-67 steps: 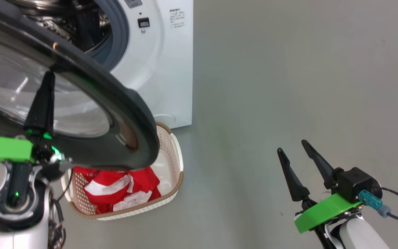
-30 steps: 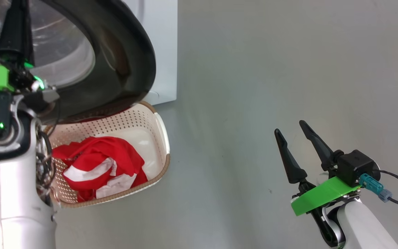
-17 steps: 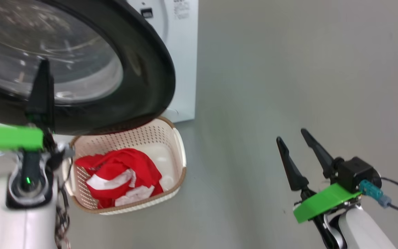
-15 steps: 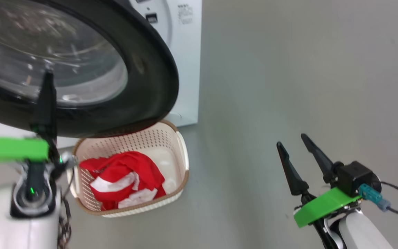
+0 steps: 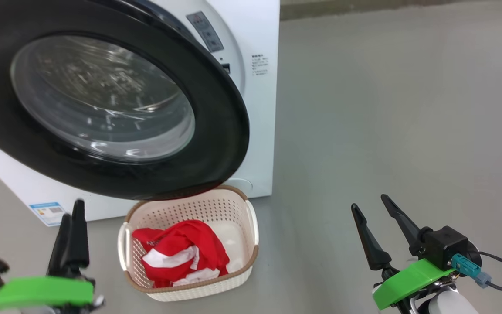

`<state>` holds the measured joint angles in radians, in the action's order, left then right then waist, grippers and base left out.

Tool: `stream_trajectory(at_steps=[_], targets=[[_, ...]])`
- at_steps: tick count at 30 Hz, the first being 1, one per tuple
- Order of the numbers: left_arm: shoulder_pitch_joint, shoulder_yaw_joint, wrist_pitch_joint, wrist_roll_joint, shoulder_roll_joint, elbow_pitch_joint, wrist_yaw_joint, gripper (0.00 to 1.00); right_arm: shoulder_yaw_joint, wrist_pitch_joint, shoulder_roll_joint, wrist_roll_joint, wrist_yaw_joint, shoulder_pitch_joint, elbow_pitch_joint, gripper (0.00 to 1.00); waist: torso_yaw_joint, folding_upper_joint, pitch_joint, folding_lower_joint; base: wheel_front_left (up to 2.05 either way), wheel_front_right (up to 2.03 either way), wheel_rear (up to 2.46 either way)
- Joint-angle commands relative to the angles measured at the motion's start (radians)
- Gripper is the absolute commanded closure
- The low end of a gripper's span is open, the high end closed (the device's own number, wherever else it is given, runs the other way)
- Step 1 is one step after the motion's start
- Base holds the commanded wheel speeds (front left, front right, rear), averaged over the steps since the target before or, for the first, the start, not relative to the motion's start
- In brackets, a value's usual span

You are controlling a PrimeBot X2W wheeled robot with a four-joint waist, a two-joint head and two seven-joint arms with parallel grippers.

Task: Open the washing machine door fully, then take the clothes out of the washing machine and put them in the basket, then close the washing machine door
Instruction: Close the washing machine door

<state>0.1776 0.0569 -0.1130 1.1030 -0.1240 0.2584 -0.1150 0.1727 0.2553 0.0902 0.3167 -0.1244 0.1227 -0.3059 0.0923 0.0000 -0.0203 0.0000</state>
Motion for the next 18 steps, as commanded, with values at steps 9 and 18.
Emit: stream_trajectory(at_steps=[9, 18], targets=[[-0.123, 0.021, -0.142, -0.283, -0.051, -0.081, 0.017, 0.00, -0.016, 0.006, -0.008, 0.004, -0.006, -0.008, 0.046, 0.00, -0.025, 0.0000, 0.058, 0.0000, 0.00, 0.00, 0.00], [-0.186, 0.094, -0.148, -0.632, -0.040, -0.160, 0.010, 0.00, -0.045, 0.006, -0.014, -0.002, -0.006, -0.036, 0.079, 0.00, -0.025, 0.0000, 0.082, 0.0000, 0.00, 0.00, 0.00]])
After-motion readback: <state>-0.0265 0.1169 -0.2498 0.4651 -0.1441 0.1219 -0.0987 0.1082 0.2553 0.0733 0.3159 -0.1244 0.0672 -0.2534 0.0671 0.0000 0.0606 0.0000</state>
